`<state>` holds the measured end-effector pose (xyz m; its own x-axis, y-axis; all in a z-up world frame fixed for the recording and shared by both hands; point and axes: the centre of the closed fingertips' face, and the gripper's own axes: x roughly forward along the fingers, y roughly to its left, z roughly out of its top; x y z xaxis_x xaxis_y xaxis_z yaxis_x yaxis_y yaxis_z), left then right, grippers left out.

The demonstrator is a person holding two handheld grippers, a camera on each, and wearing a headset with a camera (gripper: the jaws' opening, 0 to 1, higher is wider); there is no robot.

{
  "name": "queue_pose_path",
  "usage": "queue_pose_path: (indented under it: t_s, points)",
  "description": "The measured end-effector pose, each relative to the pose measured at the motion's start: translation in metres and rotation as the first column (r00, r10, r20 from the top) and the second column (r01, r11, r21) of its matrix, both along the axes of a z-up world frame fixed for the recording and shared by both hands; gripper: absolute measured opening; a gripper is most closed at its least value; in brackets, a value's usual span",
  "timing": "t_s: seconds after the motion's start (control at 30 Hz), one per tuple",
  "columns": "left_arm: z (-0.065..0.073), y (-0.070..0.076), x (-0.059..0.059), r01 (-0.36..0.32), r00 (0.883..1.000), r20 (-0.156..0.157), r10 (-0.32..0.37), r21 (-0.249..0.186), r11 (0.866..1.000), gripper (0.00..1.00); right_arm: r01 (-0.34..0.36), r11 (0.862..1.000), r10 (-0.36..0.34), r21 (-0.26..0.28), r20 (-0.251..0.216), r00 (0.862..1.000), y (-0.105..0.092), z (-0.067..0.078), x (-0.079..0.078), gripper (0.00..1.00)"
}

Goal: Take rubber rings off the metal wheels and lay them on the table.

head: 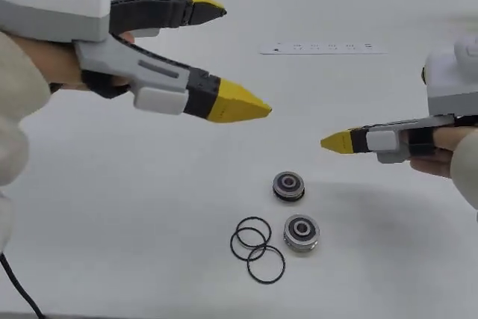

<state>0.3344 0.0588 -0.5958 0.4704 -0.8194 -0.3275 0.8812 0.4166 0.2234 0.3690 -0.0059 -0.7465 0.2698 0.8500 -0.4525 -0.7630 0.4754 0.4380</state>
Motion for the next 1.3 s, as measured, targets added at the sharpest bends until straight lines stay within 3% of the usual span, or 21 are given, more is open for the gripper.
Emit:
queue_pose_path:
  t_s: [0.2, 0.3, 0.4, 0.47, 0.6, 0.7, 0.9, 1.07, 1.17, 1.3]
  points:
    - [-0.014, -0.02, 0.012, -0.006, 1.0, 0.021, 0.007, -0.025, 1.0, 0.8, -0.027, 0.999, 0.027, -0.03, 0.007, 1.0, 0.003, -0.009, -0.005, 0.16]
    - [-0.039, -0.026, 0.016, -0.012, 1.0, -0.005, 0.012, -0.044, 0.999, 0.76, -0.037, 0.999, 0.037, -0.038, 0.016, 0.999, 0.004, -0.012, -0.007, 0.2]
    - [-0.066, -0.026, 0.021, -0.036, 0.999, -0.011, 0.036, -0.003, 0.999, 0.67, -0.049, 0.998, 0.05, -0.048, 0.025, 0.998, 0.006, -0.015, -0.008, 0.23]
    - [-0.084, -0.025, 0.022, -0.042, 0.998, -0.037, 0.043, 0.027, 0.999, 0.63, -0.062, 0.996, 0.064, -0.058, 0.035, 0.997, 0.008, -0.017, -0.01, 0.26]
    - [-0.104, -0.032, 0.022, -0.043, 0.997, -0.065, 0.045, 0.03, 0.999, 0.59, -0.083, 0.992, 0.088, -0.091, 0.054, 0.995, 0.008, -0.024, -0.012, 0.32]
    - [-0.121, -0.03, 0.022, -0.032, 0.996, -0.083, 0.037, 0.065, 0.997, 0.54, -0.092, 0.991, 0.097, -0.096, 0.053, 0.994, 0.008, -0.026, -0.013, 0.32]
    - [-0.136, -0.035, 0.02, -0.027, 0.993, -0.11, 0.036, 0.082, 0.996, 0.51, -0.121, 0.986, 0.13, -0.115, 0.07, 0.989, 0.011, -0.032, -0.016, 0.36]
    - [-0.143, -0.034, 0.022, -0.052, 0.988, -0.145, 0.059, 0.054, 0.997, 0.48, -0.164, 0.976, 0.175, -0.144, 0.069, 0.982, 0.013, -0.041, -0.023, 0.37]
    - [-0.151, -0.033, 0.022, -0.055, 0.985, -0.161, 0.064, 0.061, 0.997, 0.43, -0.178, 0.97, 0.192, -0.168, 0.073, 0.979, 0.014, -0.047, -0.025, 0.37]
    - [-0.165, -0.033, 0.018, -0.055, 0.977, -0.203, 0.068, 0.071, 0.996, 0.42, -0.195, 0.963, 0.214, -0.185, 0.086, 0.973, 0.017, -0.052, -0.028, 0.35]
